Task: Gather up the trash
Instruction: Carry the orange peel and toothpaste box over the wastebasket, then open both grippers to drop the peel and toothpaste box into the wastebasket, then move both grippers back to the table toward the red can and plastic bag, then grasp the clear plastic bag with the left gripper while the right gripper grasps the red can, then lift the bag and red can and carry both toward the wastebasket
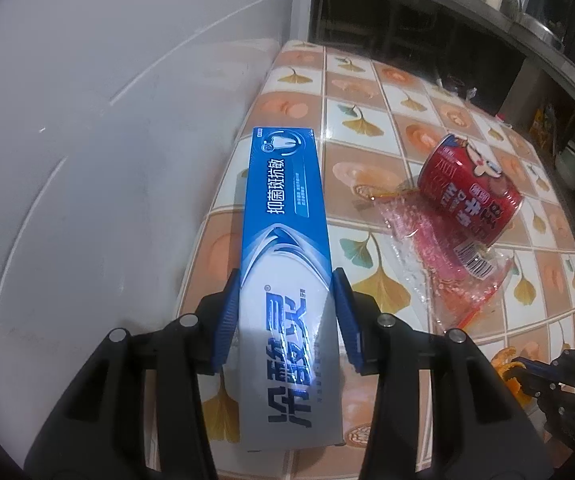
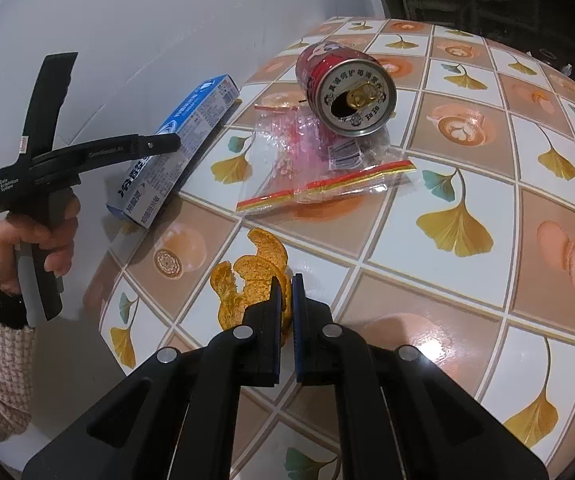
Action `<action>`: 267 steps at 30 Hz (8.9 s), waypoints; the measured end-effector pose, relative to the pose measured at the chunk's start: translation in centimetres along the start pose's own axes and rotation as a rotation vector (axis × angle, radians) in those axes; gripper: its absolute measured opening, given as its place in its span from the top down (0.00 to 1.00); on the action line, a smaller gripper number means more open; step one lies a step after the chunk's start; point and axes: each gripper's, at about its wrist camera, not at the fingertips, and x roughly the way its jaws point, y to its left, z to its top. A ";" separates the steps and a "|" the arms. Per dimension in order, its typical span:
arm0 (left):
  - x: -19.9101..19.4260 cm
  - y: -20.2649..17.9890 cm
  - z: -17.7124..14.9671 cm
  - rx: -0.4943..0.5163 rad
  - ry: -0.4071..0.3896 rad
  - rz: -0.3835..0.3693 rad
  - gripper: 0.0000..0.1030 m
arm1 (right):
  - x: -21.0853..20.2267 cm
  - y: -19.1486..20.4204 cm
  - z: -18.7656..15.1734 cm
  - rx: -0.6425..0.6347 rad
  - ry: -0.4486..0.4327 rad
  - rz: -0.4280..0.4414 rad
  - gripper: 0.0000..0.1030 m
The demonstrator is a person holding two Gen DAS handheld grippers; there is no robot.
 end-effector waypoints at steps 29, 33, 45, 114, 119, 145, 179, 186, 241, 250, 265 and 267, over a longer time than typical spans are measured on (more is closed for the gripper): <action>-12.1 -5.0 -3.1 0.058 -0.189 -0.229 0.59 | -7.0 -2.4 -2.8 0.125 -0.148 0.010 0.95; -13.4 -7.9 -3.3 0.102 -0.198 -0.295 0.59 | -9.8 -3.7 -4.6 0.173 -0.200 -0.003 0.95; -15.5 -22.5 -5.1 0.296 -0.169 -0.528 0.59 | -21.9 -11.8 -14.0 0.410 -0.405 -0.166 0.95; -4.4 -56.7 -15.8 0.706 0.209 -0.682 0.20 | -21.7 -36.4 -36.9 1.036 -0.343 -0.582 0.36; -6.6 -52.8 -16.0 0.715 0.170 -0.683 0.18 | -21.9 -32.5 -35.7 0.980 -0.334 -0.585 0.29; -11.4 -29.8 -13.6 0.445 -0.103 -0.508 0.11 | -27.0 -17.1 -25.8 0.537 -0.395 -0.923 0.06; 0.9 -5.8 -3.5 -0.229 -0.030 -0.388 0.34 | -16.9 -5.9 -9.4 0.146 -0.419 -0.377 0.06; 4.3 -5.9 -1.9 -0.254 0.045 -0.395 0.60 | -14.4 -4.7 -2.1 0.071 -0.421 -0.176 0.06; -2.2 -9.6 -8.0 0.076 0.002 -0.312 1.00 | -8.9 -6.6 -0.1 0.175 -0.164 -0.177 0.39; -2.2 -10.7 -8.3 0.147 -0.017 -0.233 1.00 | -9.2 -6.7 -3.3 0.212 -0.171 -0.204 0.39; -3.4 -11.9 -8.4 0.191 -0.057 -0.213 1.00 | -9.3 -6.7 -3.2 0.212 -0.176 -0.213 0.40; -3.6 -12.1 -8.3 0.196 -0.063 -0.217 1.00 | -9.3 -6.7 -3.2 0.213 -0.177 -0.214 0.39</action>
